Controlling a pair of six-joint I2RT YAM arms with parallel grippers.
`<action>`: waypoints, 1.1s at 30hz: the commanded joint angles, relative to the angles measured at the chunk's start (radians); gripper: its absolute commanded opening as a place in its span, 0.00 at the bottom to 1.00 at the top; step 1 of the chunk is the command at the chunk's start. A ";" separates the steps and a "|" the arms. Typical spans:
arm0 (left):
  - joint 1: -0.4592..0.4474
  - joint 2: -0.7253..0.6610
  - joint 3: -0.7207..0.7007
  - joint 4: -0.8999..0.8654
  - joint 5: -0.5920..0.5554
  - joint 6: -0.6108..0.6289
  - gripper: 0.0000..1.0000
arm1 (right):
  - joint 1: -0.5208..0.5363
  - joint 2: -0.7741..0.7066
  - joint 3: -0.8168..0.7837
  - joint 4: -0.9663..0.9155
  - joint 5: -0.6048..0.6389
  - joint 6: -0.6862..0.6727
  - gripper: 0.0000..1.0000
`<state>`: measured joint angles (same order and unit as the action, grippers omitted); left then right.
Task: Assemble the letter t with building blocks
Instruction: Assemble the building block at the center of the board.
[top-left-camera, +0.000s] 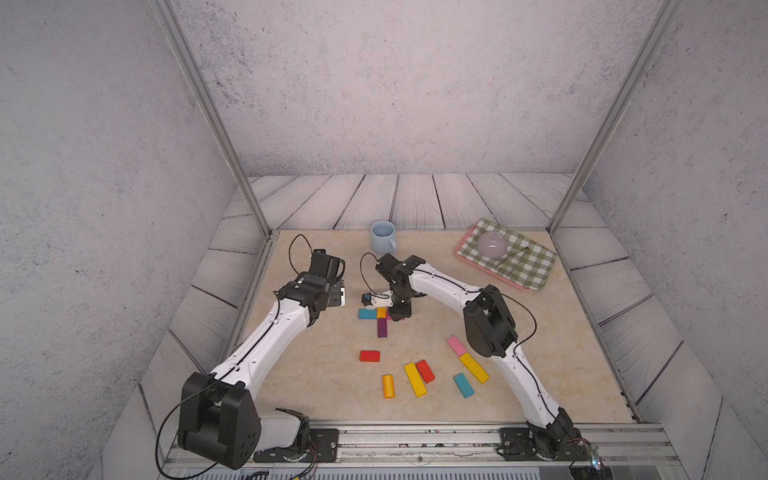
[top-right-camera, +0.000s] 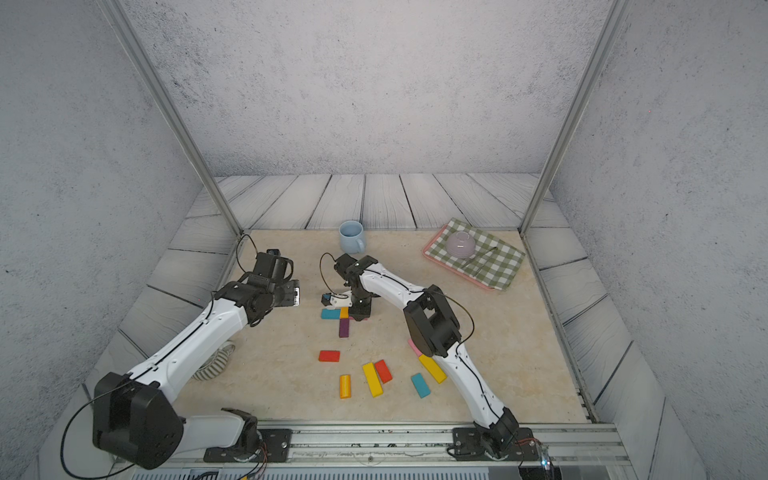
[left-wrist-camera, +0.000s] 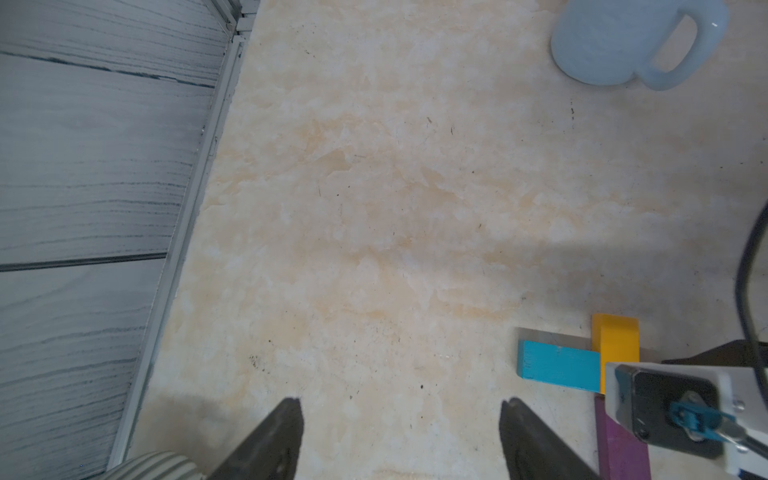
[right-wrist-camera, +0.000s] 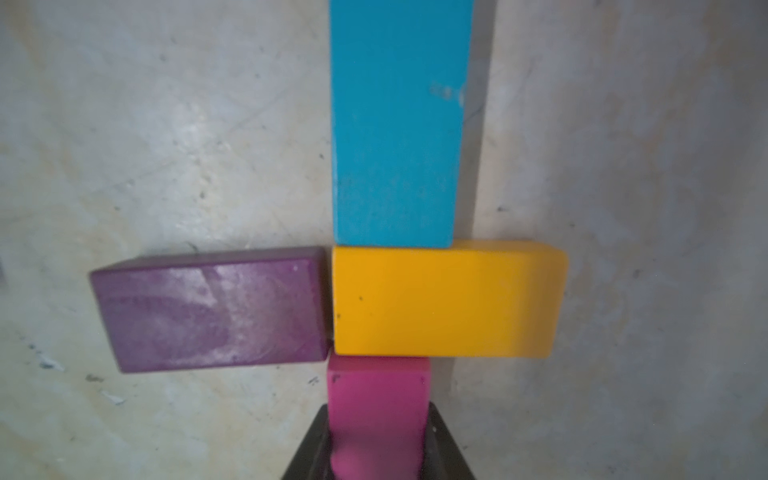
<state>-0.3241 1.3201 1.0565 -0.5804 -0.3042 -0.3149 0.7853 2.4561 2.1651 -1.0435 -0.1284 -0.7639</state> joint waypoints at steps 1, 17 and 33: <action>0.010 -0.015 0.002 -0.018 -0.022 -0.007 0.78 | 0.006 0.026 0.015 -0.024 0.003 -0.010 0.10; 0.010 -0.013 -0.002 -0.018 -0.023 -0.010 0.78 | -0.006 -0.081 -0.027 0.079 0.009 0.096 0.76; -0.208 0.013 -0.065 -0.075 0.124 -0.128 0.71 | -0.062 -0.783 -0.762 0.588 0.289 0.830 0.99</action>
<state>-0.4305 1.2804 1.0058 -0.6270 -0.1978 -0.3771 0.7368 1.6569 1.4380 -0.4053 0.0082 -0.1558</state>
